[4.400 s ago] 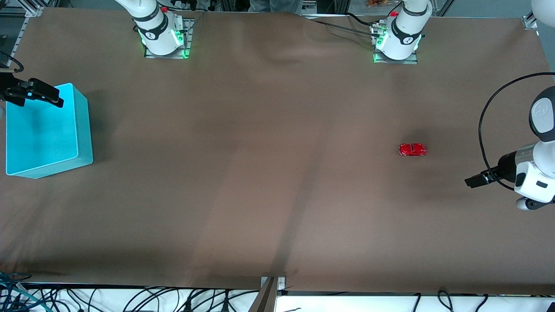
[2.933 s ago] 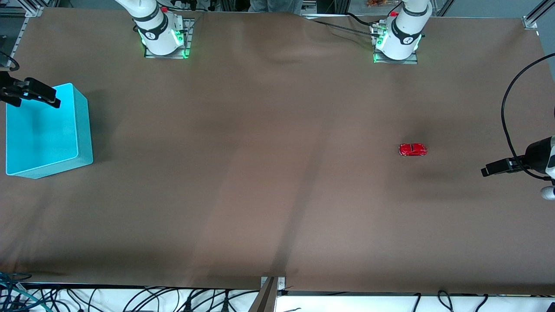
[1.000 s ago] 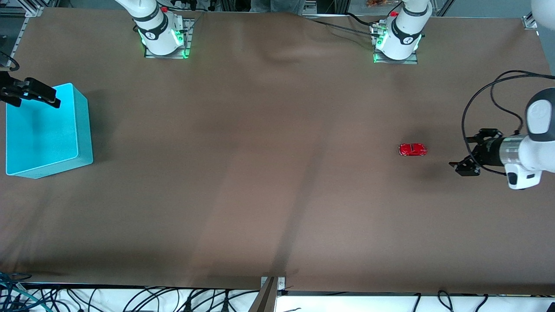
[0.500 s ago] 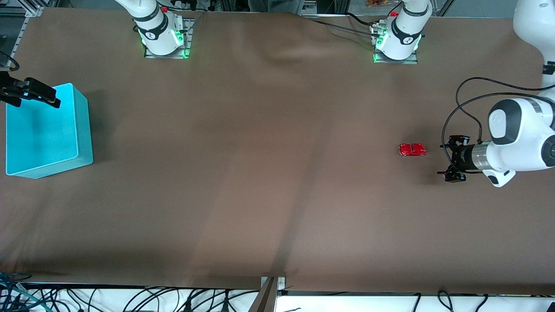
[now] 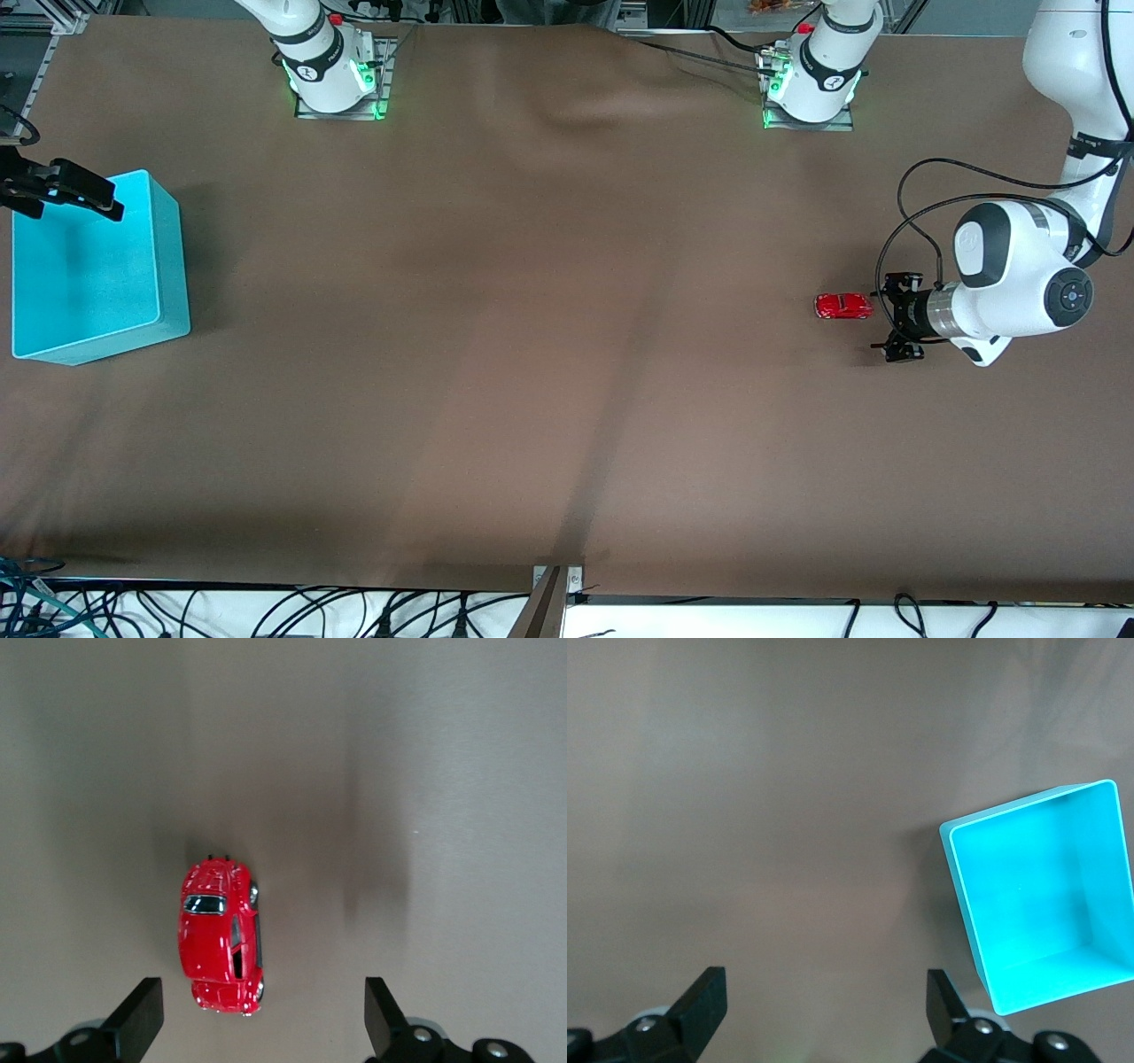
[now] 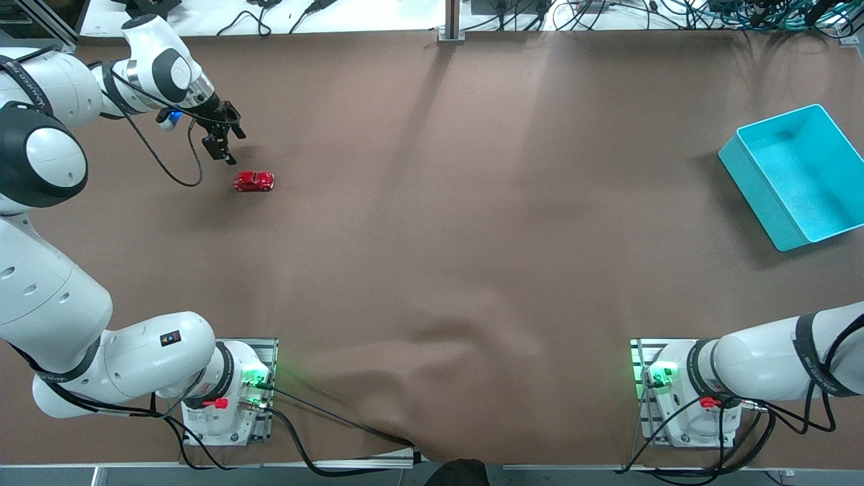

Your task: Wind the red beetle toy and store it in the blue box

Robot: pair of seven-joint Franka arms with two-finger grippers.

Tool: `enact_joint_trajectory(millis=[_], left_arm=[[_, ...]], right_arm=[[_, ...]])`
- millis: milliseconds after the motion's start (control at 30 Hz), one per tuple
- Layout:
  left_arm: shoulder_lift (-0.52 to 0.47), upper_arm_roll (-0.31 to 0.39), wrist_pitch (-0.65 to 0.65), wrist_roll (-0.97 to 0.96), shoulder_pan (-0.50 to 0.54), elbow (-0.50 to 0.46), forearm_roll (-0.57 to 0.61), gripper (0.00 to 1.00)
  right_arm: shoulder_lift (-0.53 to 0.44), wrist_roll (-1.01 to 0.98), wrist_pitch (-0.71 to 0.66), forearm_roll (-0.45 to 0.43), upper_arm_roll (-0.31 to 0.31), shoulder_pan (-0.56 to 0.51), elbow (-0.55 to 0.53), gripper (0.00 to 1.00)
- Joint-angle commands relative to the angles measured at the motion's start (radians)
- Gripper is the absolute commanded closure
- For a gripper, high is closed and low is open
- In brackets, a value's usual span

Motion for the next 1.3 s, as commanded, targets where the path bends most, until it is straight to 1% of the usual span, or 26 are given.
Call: enact_joint_trajectory(millis=[0,200,333,667,733,800,867,1100,1133,1167,1233,1267], left_arm=[[-0.025,-0.003,0.015,-0.033,0.003,-0.055,-0.009,0.0],[-0.027,-0.003,0.036,-0.053,0.003,-0.085,-0.009,0.0],[-0.027,-0.003,0.085,-0.056,0.0,-0.128,-0.009,0.0],[-0.016,-0.004,0.102,-0.082,-0.005,-0.136,-0.009,0.0],[-0.015,-0.004,0.108,-0.083,-0.005,-0.141,-0.011,0.08],[-0.015,-0.004,0.115,-0.085,-0.005,-0.148,-0.011,0.13],[-0.015,-0.004,0.116,-0.09,-0.011,-0.153,-0.011,0.15],[-0.001,-0.003,0.145,-0.094,-0.012,-0.167,-0.011,0.15],[-0.002,-0.004,0.147,-0.096,-0.011,-0.17,-0.011,0.19],[-0.002,-0.004,0.147,-0.096,-0.011,-0.171,-0.011,0.28],[-0.002,-0.004,0.147,-0.096,-0.011,-0.171,-0.011,0.5],[-0.002,-0.004,0.147,-0.097,-0.011,-0.171,-0.011,0.64]], right_arm=[[0.008,0.006,-0.011,-0.004,0.004,-0.003,0.027,0.0],[0.008,0.006,-0.011,-0.004,0.004,-0.003,0.027,0.0],[0.008,0.007,-0.011,-0.004,0.004,-0.003,0.027,0.0],[0.01,0.007,-0.011,-0.004,0.004,-0.003,0.027,0.0],[0.008,0.007,-0.011,-0.004,0.004,-0.003,0.027,0.0],[0.008,0.006,-0.011,-0.004,0.004,-0.003,0.027,0.0],[0.008,0.006,-0.011,-0.004,0.004,-0.003,0.025,0.0],[0.008,0.007,-0.011,-0.004,0.004,-0.003,0.027,0.0],[0.008,0.007,-0.011,-0.004,0.004,-0.003,0.025,0.0],[0.01,0.007,-0.011,-0.004,0.004,-0.003,0.025,0.0],[0.01,0.007,-0.01,-0.004,0.004,-0.003,0.027,0.0],[0.01,0.006,-0.01,-0.006,0.004,-0.003,0.027,0.0]])
